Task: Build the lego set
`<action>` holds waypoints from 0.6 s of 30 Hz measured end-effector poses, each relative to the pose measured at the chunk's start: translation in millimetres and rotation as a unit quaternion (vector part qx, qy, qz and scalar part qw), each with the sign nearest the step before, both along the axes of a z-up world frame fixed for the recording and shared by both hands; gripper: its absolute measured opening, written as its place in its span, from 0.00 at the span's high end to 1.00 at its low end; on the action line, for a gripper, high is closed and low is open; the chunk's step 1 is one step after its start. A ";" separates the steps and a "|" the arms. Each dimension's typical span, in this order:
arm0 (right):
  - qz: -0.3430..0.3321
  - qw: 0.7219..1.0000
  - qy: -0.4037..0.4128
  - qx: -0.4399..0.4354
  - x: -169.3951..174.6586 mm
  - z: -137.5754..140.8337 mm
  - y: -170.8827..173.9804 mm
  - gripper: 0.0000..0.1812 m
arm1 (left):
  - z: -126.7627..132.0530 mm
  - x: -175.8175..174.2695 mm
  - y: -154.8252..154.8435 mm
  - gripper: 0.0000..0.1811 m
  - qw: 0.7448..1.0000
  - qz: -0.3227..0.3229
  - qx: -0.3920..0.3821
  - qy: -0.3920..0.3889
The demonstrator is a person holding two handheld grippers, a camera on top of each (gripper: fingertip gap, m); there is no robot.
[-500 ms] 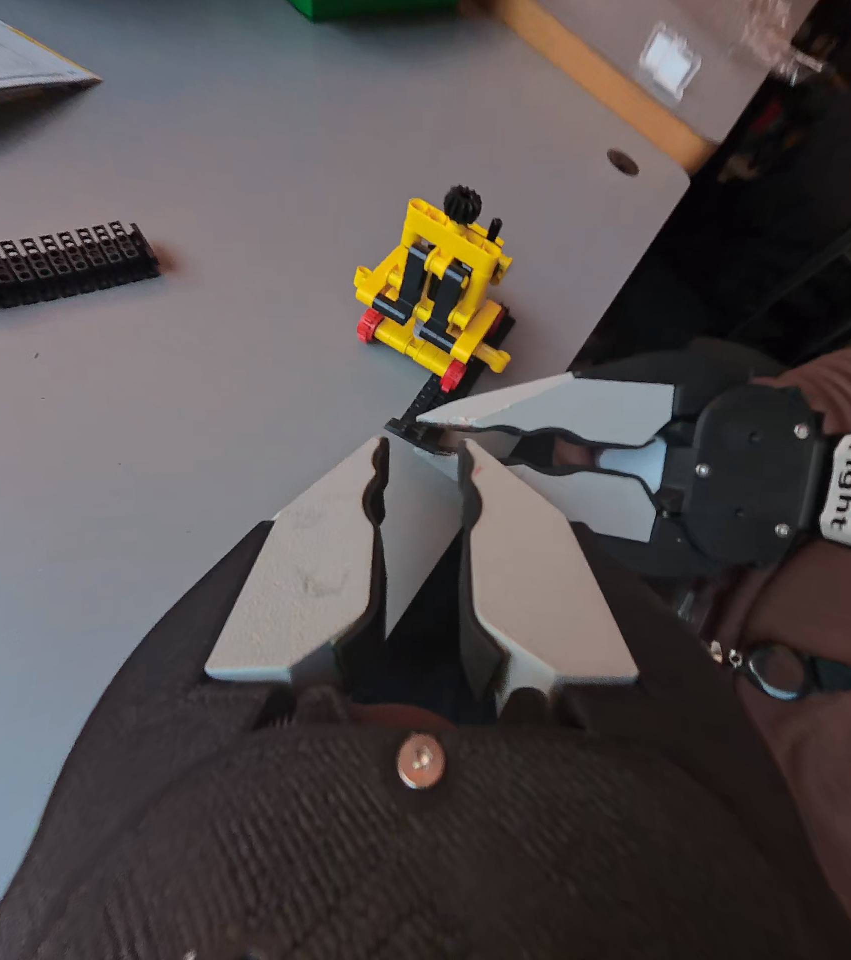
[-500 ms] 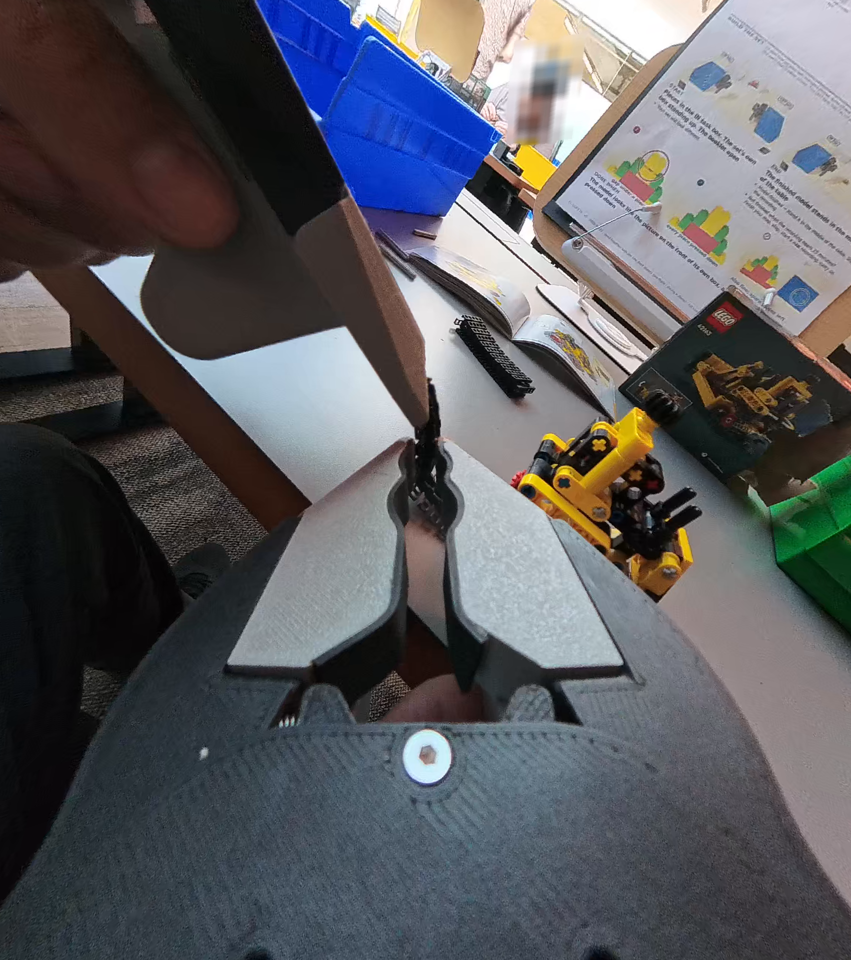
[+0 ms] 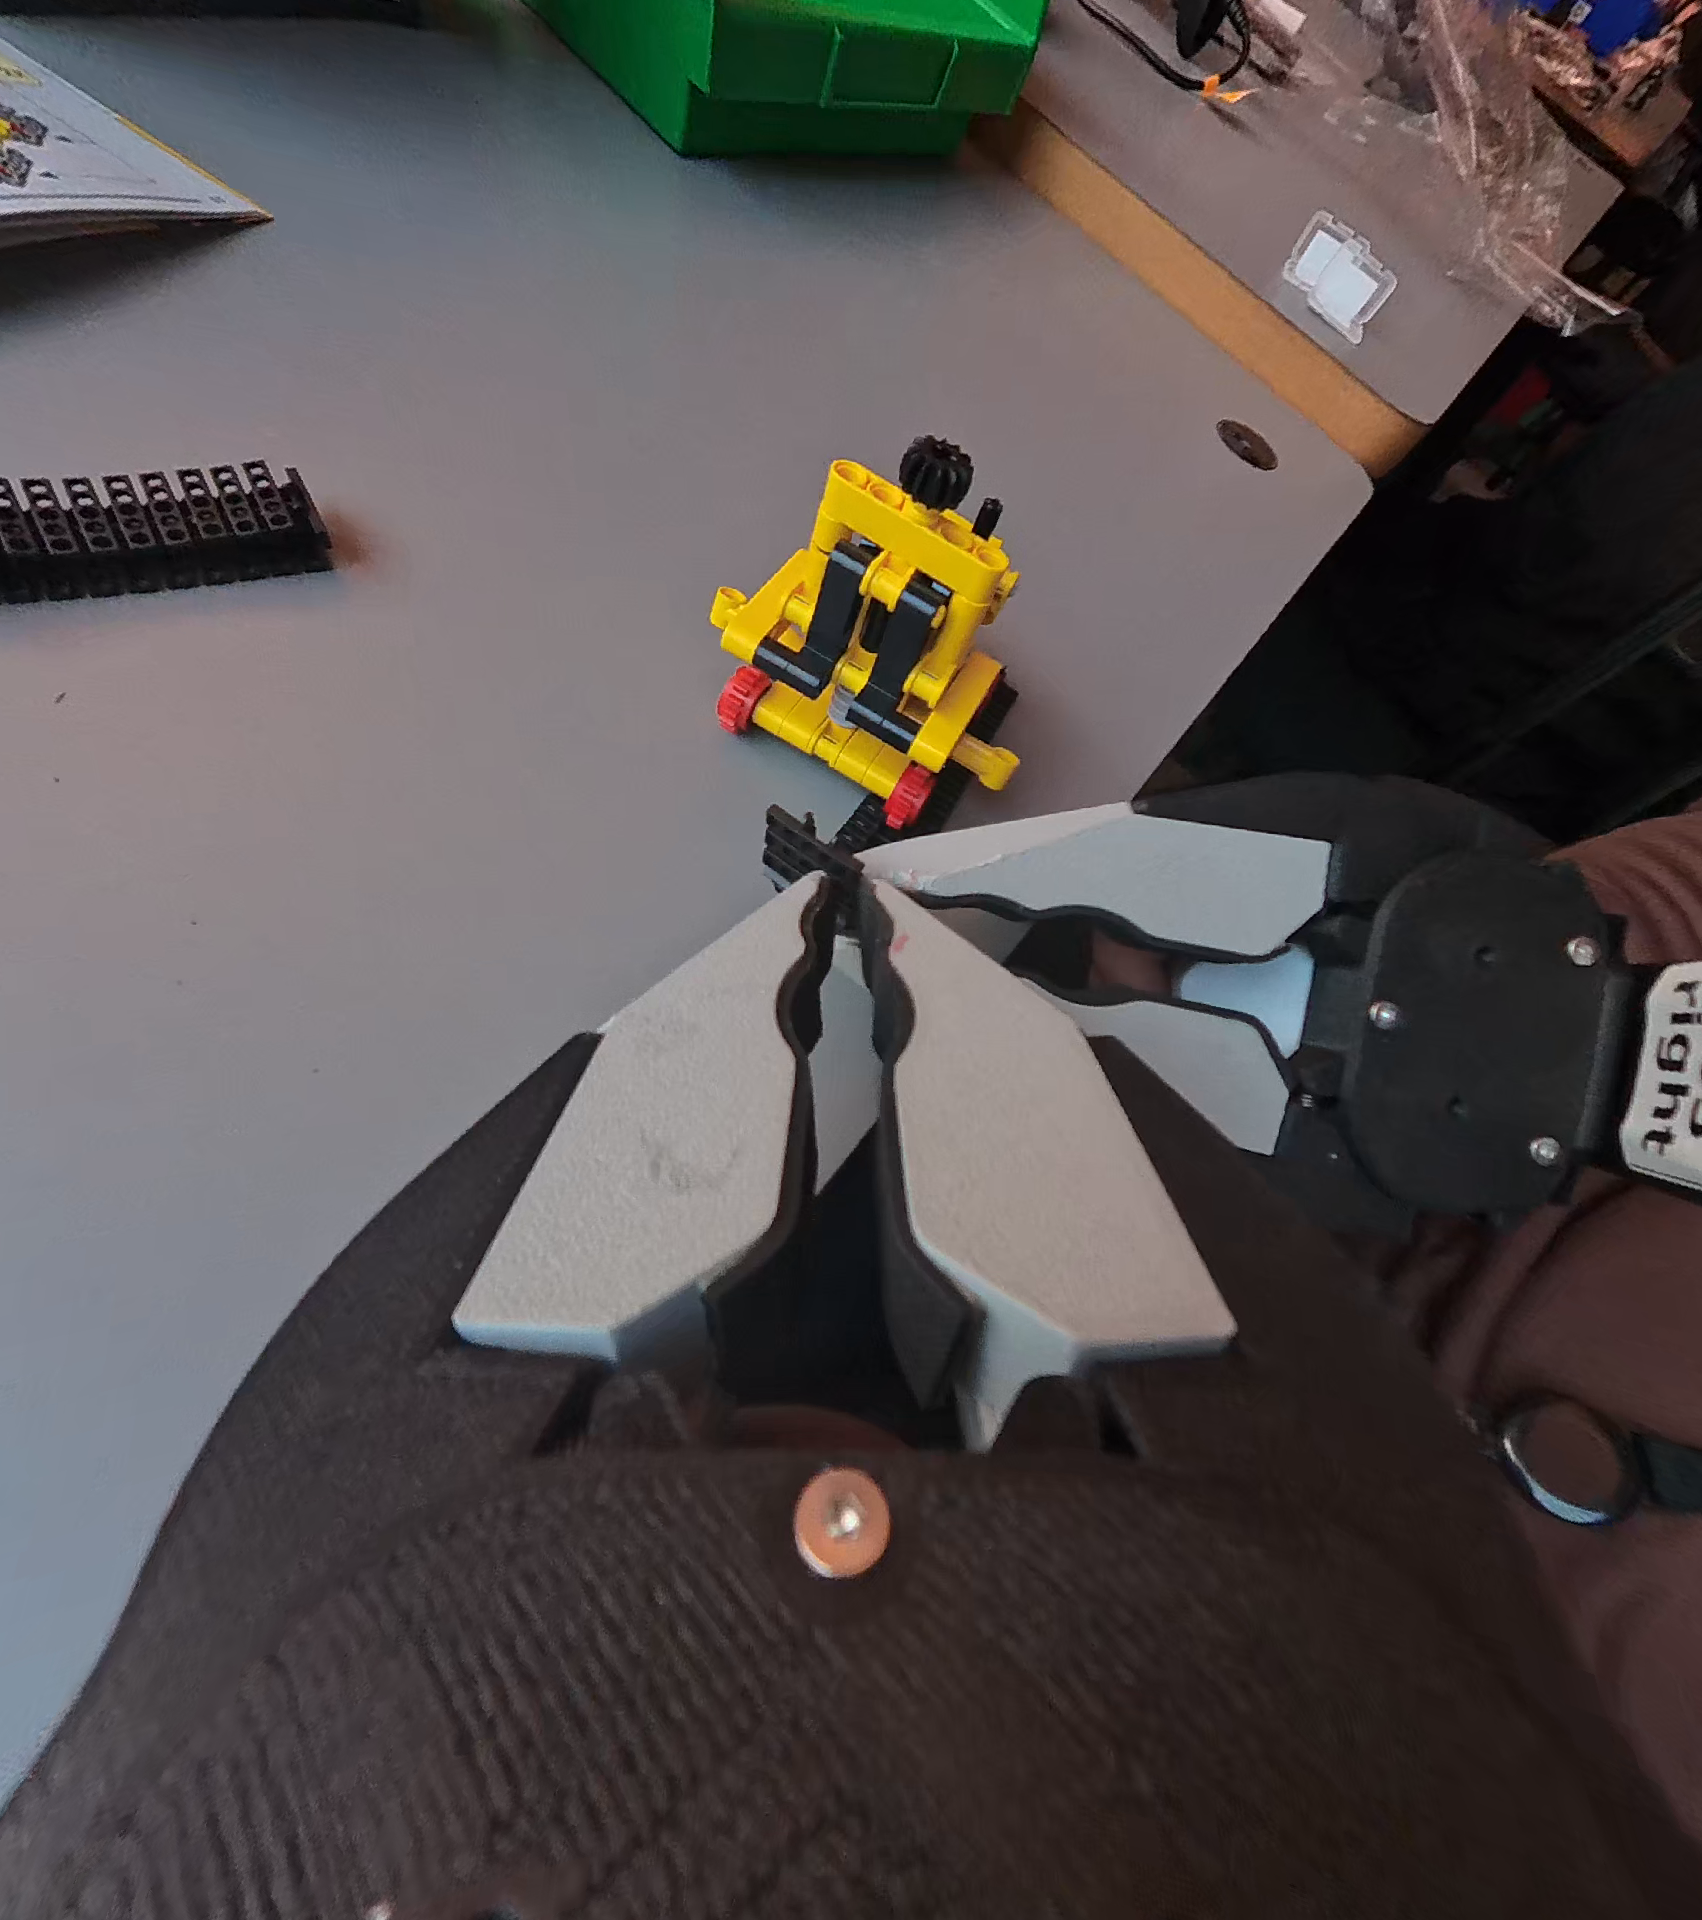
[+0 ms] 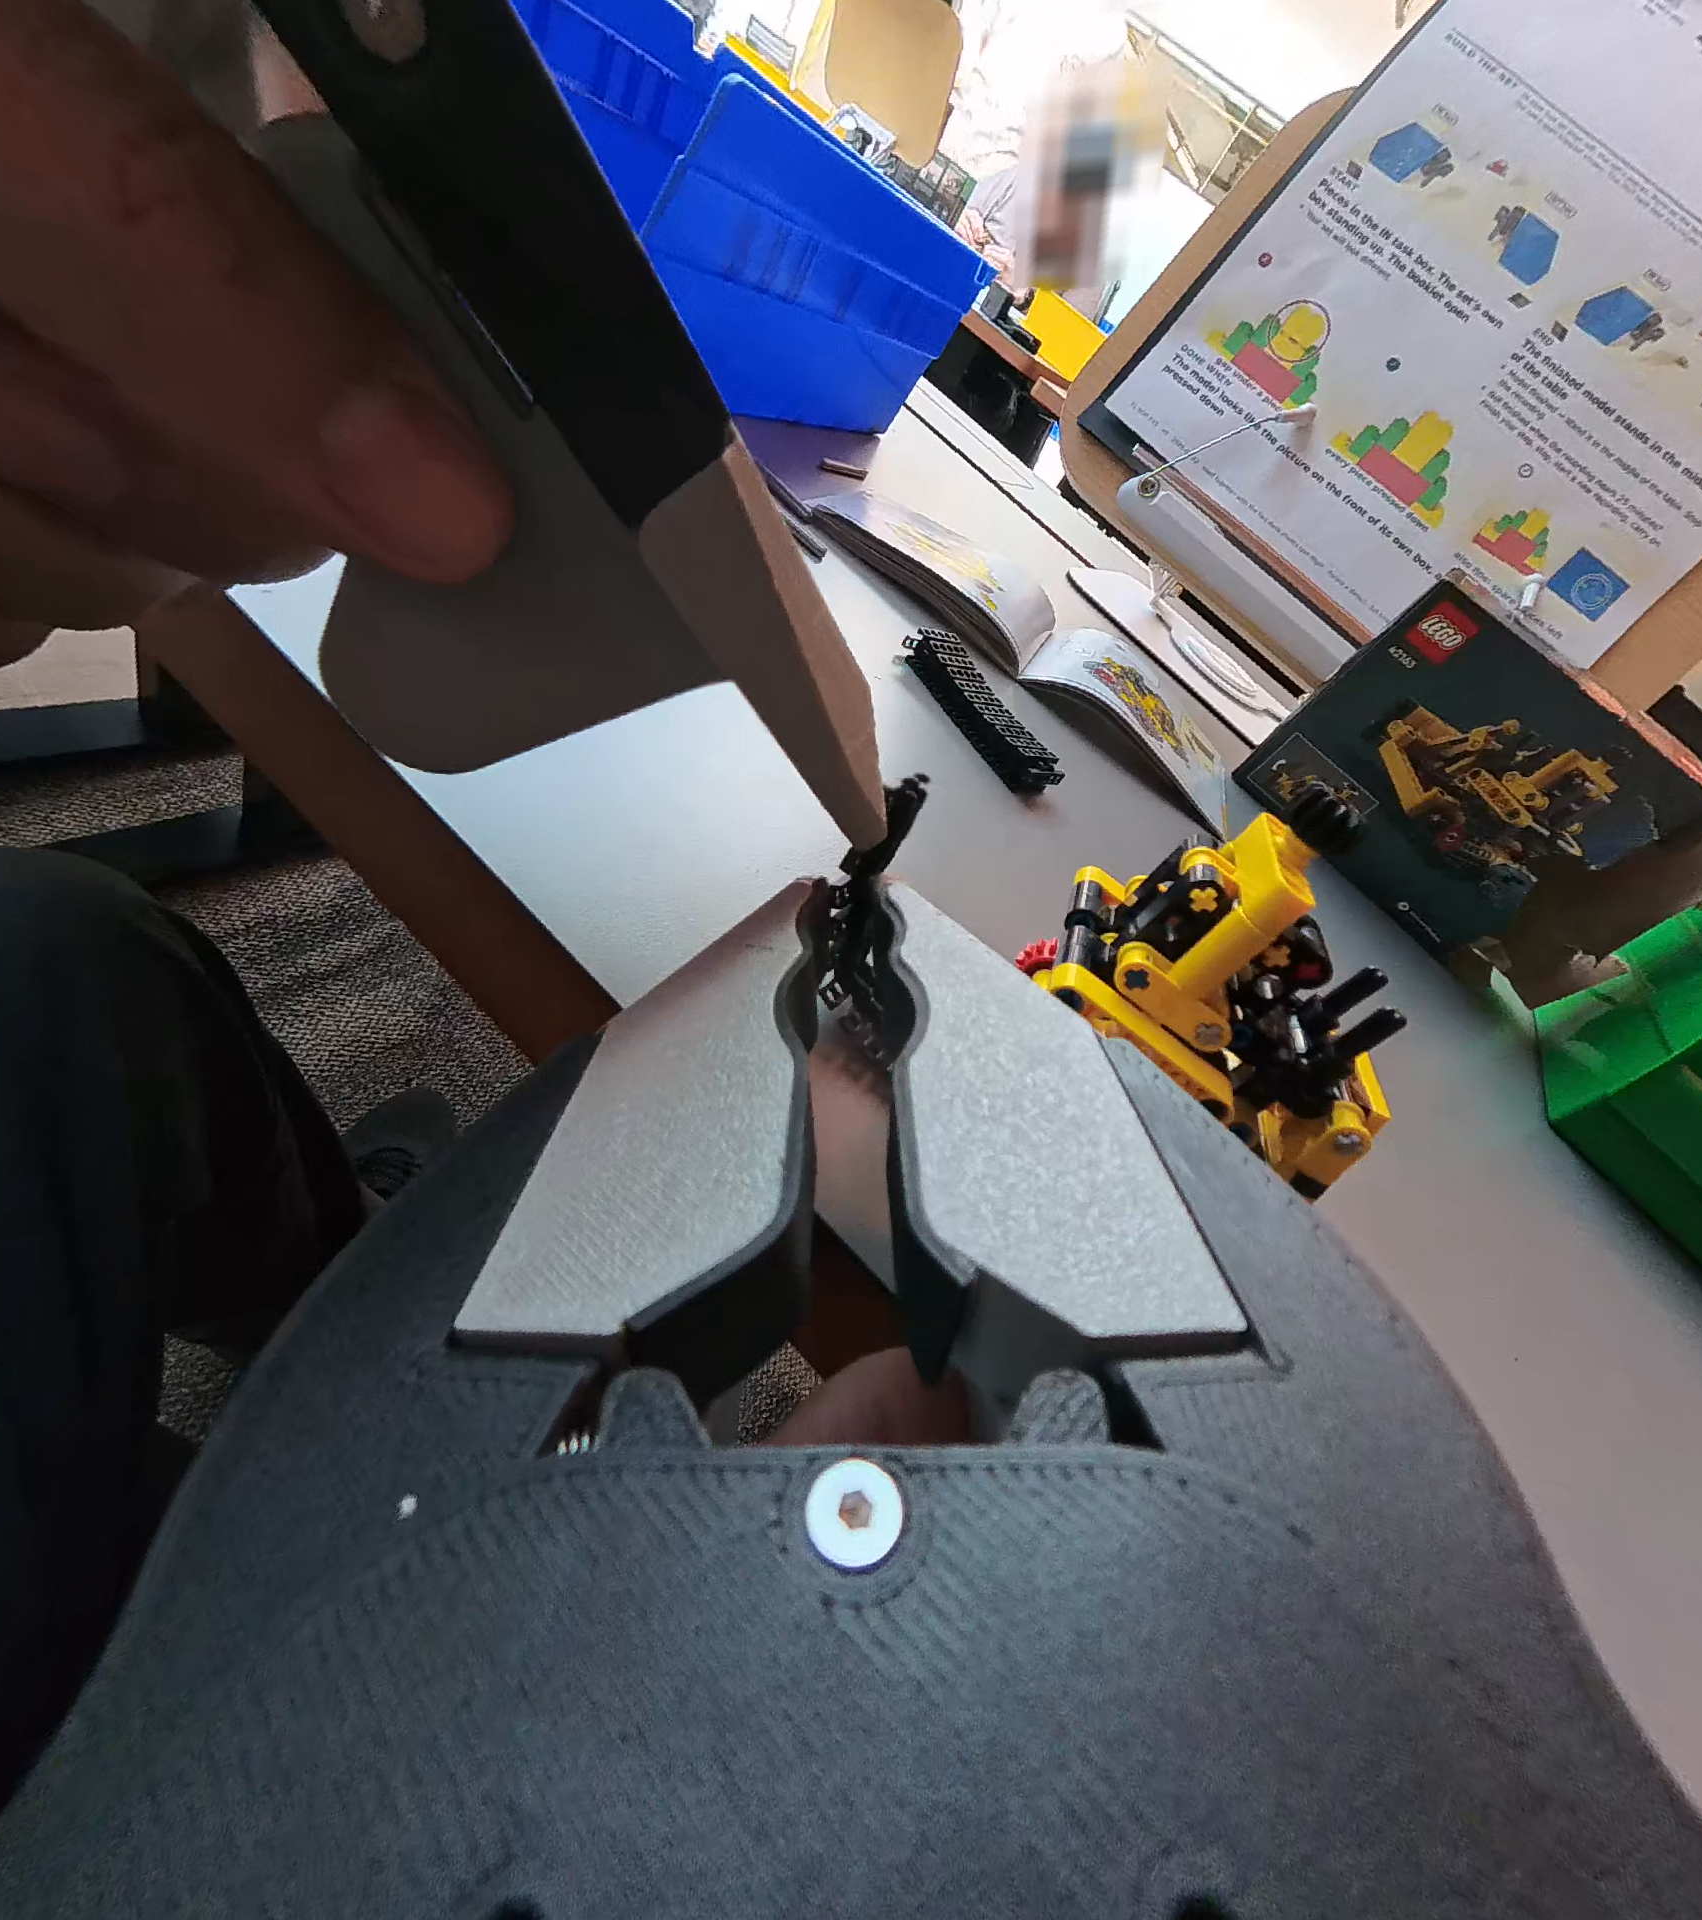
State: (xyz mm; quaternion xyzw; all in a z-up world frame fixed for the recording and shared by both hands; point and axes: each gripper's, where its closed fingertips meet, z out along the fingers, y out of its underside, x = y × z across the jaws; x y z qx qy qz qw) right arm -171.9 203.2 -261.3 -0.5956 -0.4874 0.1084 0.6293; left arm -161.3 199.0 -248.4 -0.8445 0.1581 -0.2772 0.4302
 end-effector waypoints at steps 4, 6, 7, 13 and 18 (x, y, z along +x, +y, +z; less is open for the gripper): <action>0.000 1.000 0.007 0.008 1.0 1.1 -0.5 0.98 | -0.5 -2.7 2.2 0.94 1.000 0.017 0.007 0.008; 0.000 1.000 0.007 0.016 0.9 1.3 -0.7 0.98 | -0.4 -0.3 2.3 0.92 1.000 0.018 0.010 0.011; -0.001 1.000 0.007 0.018 0.9 1.3 -0.8 0.98 | 0.0 1.0 2.4 0.92 1.000 0.019 0.013 0.014; 0.011 1.000 0.005 0.015 -0.5 -0.3 -3.1 0.92 | 3.7 0.5 5.5 0.98 0.998 0.030 0.042 0.035; 0.032 0.999 0.011 0.017 6.2 6.2 -12.9 0.90 | 6.4 1.7 6.2 0.99 0.997 0.035 0.055 0.040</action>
